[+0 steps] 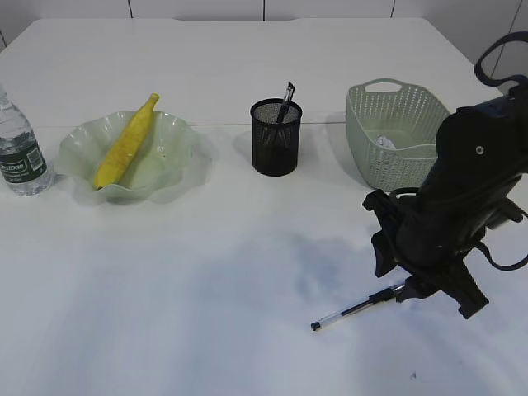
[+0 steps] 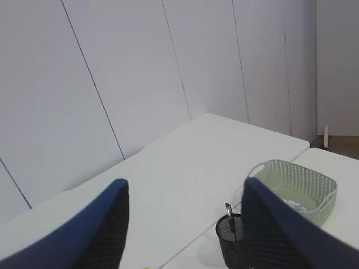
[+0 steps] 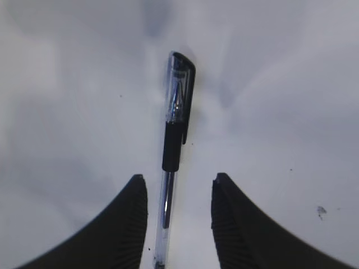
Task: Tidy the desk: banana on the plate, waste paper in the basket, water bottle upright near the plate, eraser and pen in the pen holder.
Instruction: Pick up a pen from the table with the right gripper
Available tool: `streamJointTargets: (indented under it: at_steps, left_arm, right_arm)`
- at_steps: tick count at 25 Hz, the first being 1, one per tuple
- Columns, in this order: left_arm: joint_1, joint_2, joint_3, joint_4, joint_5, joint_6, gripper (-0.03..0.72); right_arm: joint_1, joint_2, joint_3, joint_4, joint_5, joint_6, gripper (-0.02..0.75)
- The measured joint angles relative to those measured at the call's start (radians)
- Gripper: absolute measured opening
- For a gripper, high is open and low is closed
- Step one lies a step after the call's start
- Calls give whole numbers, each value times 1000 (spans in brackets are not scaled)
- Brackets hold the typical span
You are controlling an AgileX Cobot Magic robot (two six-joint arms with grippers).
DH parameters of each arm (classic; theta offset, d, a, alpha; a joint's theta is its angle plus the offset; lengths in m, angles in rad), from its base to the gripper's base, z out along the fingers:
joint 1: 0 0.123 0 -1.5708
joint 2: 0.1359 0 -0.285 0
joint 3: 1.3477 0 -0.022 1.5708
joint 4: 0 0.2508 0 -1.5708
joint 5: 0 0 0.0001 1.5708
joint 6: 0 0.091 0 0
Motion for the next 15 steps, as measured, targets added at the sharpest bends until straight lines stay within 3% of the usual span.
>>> streamJointTargets:
  at_steps: [15]
  left_arm:
    - [0, 0, 0, 2, 23, -14, 443]
  right_arm:
    - [0, 80, 0, -25, -80, 79, 295]
